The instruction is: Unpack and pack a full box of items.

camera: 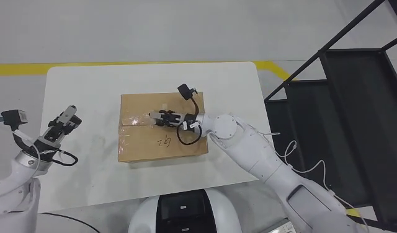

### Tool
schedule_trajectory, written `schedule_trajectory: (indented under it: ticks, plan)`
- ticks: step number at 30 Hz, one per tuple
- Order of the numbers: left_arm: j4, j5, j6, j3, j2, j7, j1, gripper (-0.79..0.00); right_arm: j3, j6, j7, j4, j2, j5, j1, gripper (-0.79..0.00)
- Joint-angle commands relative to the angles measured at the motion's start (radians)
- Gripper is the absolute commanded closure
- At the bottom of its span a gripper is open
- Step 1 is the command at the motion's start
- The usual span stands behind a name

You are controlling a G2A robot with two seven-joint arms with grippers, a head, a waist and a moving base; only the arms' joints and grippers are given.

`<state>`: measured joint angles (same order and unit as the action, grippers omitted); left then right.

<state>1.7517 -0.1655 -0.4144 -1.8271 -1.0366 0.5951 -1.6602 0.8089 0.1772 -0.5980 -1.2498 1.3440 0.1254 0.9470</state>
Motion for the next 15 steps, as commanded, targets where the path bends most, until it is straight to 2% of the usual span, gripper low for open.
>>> schedule_trajectory:
  ticks: [1, 10, 15]
  plan:
    - [-0.007, -0.008, -0.011, 0.002, 0.0, 0.004, 0.002, -0.785, 0.006, -0.006, -0.006, -0.019, -0.002, -0.009, 0.009, -0.785]
    - [-0.061, -0.052, -0.065, 0.012, -0.001, 0.031, 0.022, -0.785, 0.026, -0.032, -0.048, -0.134, -0.012, -0.033, 0.047, -0.785]
    - [-0.098, -0.075, -0.096, 0.009, 0.0, 0.054, 0.035, -0.785, -0.002, -0.053, -0.045, -0.127, -0.001, -0.037, 0.039, -0.785]
